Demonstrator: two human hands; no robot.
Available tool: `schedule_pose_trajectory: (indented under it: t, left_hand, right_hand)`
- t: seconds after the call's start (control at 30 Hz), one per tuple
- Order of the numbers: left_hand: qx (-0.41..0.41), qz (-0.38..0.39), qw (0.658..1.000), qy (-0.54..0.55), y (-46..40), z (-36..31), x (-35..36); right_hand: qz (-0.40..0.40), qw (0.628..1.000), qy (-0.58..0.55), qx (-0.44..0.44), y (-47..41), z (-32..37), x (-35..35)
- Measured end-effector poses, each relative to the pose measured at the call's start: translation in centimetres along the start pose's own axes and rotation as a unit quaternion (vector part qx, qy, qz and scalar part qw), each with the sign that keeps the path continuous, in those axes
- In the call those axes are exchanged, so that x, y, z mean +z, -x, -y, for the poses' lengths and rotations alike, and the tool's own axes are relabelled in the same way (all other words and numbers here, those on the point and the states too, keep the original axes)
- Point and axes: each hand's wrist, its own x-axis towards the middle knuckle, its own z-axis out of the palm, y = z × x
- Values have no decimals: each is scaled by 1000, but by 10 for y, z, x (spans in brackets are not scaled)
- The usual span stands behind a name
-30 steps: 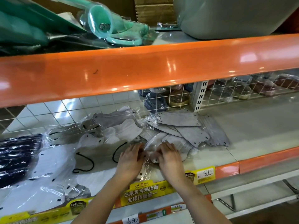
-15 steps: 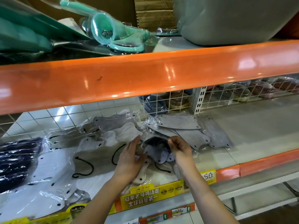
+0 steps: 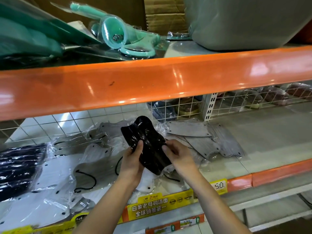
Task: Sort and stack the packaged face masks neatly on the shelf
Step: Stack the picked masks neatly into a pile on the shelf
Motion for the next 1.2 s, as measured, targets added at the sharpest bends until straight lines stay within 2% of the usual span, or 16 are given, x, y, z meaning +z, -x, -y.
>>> schedule_pose_trajectory:
  t: [0.07, 0.13, 0.2, 0.3, 0.37, 0.43, 0.63, 0.77, 0.8, 0.87, 0.97, 1.0, 1.07, 1.13, 1.17, 1.2]
  left_hand:
    - [-36, 3, 997, 72, 0, 1, -2]
    - [-53, 2, 995, 87, 2, 0, -4]
    - [-55, -20, 997, 51, 3, -1, -10]
    - [-22, -51, 995, -79, 2, -2, -26]
    - [-3, -60, 990, -126, 3, -2, -34]
    - [1, -81, 990, -113, 6, -5, -39]
    - [20, -82, 995, -52, 9, -20, -56]
    - [72, -75, 984, -143, 17, -37, -74]
    - [105, -99, 966, -216, 16, -40, -80]
    - [176, -149, 901, -367, 15, -47, -94]
    - [273, -178, 838, -438, 20, -57, -118]
    - [309, -191, 805, -469, 22, -62, -127]
    - [416, -194, 692, -557, 25, -75, -147]
    - [496, -127, 578, -636, 22, -84, -170]
    - [506, -89, 545, -663, 19, -87, -180]
    - [503, -61, 529, -681, 18, -90, -188]
  right_hand:
    - [-12, 998, 60, -9, -3, -11, 3]
    - [-31, 996, 88, 4, -6, -17, 4]
    - [-32, 992, 121, 4, -8, -20, 2]
    - [-37, 972, 231, -14, -8, -20, 2]
    - [-111, 935, 329, -72, -6, -20, 8]
    - [-155, 907, 358, -157, 2, -16, 22]
    - [23, 860, 438, -260, 24, -6, 66]
    - [12, 877, 409, -253, 23, -3, 86]
    - [7, 880, 403, -252, 22, 0, 90]
    - [4, 878, 405, -256, 19, 5, 102]
    - [-5, 871, 415, -262, 16, 13, 120]
    - [-13, 869, 417, -264, 15, 17, 125]
    - [-30, 862, 427, -273, 17, 25, 137]
    - [-43, 856, 432, -281, 18, 29, 151]
    - [-41, 857, 426, -286, 17, 29, 159]
    - [-34, 860, 419, -290, 17, 29, 168]
